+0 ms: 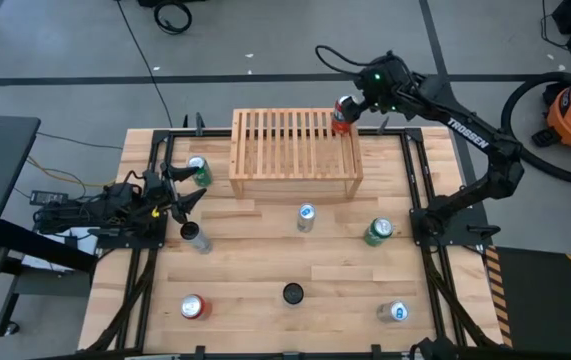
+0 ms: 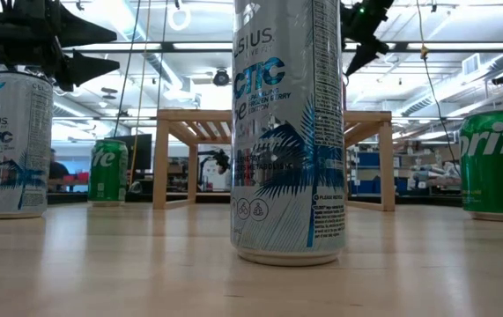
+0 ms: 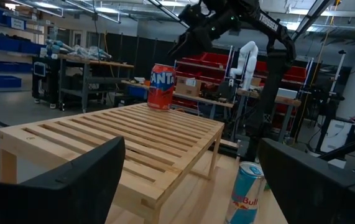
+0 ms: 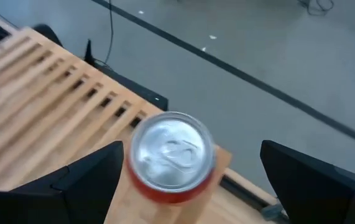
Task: Place canned beverage on shelf
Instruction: Put the top red soda can on the shelf
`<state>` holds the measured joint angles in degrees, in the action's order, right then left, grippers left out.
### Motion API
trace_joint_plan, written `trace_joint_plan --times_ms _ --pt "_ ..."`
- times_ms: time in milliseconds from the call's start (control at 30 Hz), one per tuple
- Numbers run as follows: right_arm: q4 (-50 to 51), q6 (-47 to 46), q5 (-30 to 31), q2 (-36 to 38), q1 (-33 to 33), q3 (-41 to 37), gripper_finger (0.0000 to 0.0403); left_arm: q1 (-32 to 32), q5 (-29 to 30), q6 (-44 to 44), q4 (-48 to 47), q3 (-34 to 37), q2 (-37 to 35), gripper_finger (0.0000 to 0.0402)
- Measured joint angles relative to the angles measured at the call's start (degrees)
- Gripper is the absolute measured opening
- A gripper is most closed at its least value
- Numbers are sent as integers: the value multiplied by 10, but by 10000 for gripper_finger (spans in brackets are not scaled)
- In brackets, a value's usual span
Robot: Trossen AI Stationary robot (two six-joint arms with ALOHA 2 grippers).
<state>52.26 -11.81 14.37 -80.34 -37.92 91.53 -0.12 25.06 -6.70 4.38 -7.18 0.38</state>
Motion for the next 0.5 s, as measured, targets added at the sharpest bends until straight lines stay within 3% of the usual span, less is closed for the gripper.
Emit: trace_joint_plan --times_ms 167,500 --pt "1 -57 20 -1 29 0 387 0 0 0 0 0 0 369" --pt "-17 -127 154 -2 88 -52 387 0 0 -1 0 0 0 369"
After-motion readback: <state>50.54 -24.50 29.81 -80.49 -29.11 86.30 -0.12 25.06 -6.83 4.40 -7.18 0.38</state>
